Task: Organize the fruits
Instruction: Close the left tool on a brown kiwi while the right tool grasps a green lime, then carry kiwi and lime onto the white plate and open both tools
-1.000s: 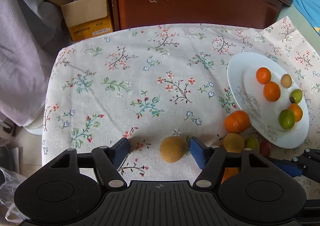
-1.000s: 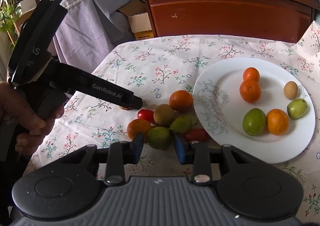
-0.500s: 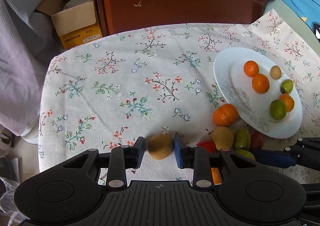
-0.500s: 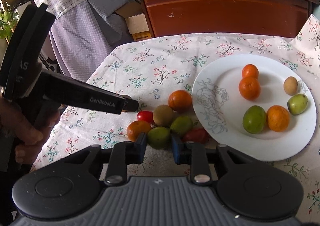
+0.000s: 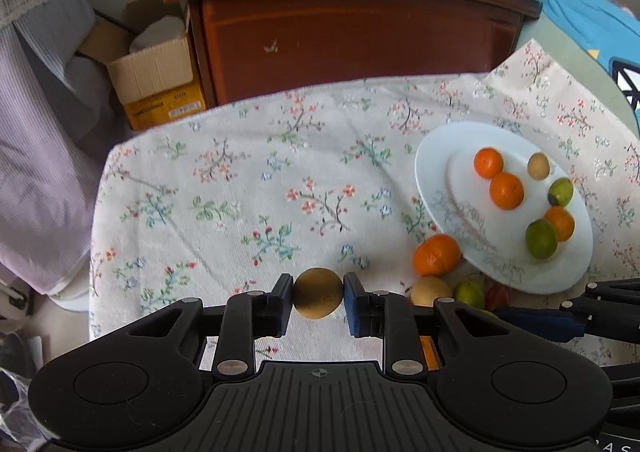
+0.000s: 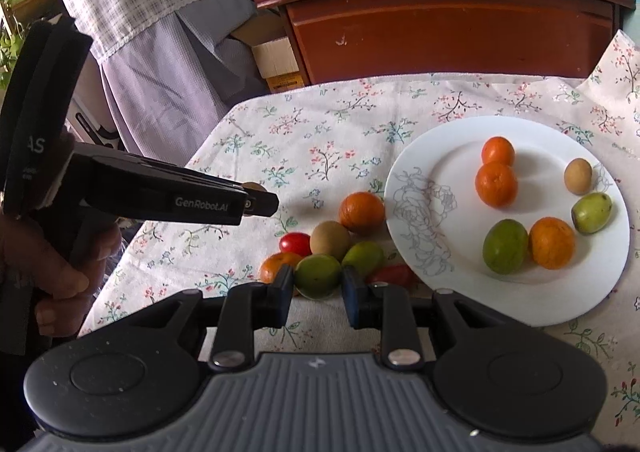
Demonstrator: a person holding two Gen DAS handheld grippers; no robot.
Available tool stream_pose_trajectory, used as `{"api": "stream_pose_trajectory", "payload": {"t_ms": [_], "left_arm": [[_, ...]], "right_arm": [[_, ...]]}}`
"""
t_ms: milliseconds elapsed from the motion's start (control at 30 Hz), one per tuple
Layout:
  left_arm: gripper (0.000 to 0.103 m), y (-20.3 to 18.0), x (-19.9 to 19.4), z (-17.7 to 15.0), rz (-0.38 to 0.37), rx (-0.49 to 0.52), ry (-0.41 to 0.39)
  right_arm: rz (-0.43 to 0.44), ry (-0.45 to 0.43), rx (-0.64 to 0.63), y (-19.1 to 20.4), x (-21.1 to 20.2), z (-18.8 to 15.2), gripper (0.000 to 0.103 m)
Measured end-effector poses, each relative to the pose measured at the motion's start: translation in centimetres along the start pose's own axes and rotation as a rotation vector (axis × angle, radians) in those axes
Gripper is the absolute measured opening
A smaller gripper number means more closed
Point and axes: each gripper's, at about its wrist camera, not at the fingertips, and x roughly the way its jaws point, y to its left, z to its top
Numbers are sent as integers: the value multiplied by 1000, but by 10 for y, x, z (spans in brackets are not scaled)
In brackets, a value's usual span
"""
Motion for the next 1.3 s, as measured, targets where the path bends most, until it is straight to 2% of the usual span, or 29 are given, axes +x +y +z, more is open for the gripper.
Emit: {"api": "stream_pose_trajectory", "payload": {"t_ms": [200, 433, 733, 1000, 1300], "left_arm": [[24, -6, -9, 5, 13, 25, -44], [24, -15, -15, 14, -8, 24, -88], [24, -34, -23, 28, -30, 48, -182], [24, -52, -32, 41, -54, 77, -256], [24, -70, -27, 46, -87, 92, -267]], "right_arm": [[0, -18, 17, -3, -5, 5, 26], [-9, -42, 35, -9, -10, 11, 26], [-48, -129, 102, -29, -31, 29, 26], [-101, -252, 163, -55, -64, 52, 26], [-191, -316, 285, -91, -81, 63, 26]]}}
